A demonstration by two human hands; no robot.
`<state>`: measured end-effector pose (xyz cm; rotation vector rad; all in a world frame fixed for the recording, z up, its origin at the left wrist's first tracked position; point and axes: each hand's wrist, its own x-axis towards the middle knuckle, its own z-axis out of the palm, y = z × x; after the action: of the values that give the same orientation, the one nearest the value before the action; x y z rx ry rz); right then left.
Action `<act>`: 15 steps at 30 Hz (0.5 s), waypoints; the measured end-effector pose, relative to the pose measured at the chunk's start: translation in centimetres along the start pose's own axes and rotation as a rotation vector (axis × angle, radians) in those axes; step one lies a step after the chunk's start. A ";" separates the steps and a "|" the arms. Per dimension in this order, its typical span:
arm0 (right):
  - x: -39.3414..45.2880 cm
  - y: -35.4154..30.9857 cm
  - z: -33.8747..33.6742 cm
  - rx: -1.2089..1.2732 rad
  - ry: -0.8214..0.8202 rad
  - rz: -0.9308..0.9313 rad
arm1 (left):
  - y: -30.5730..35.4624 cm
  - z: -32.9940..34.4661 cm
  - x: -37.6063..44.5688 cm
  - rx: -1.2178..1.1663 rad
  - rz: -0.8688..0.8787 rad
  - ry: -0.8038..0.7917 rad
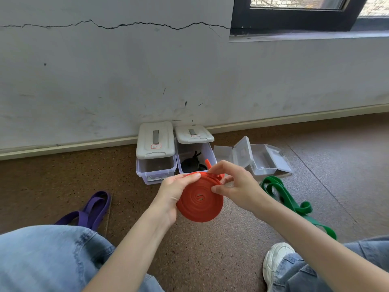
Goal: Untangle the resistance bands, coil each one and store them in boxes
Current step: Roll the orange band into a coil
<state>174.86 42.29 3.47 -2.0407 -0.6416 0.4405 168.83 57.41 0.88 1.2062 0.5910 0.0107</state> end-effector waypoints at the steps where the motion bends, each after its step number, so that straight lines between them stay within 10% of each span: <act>1: 0.1 0.0 0.0 0.036 0.000 0.016 | 0.1 -0.1 0.1 0.040 0.019 -0.001; 15: 0.4 0.4 -1.0 0.213 0.034 0.067 | 0.8 0.5 0.7 0.276 0.272 -0.037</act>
<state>175.78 41.66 3.55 -1.8667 -0.4850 0.4913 169.87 57.45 1.45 1.5456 0.4006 0.1402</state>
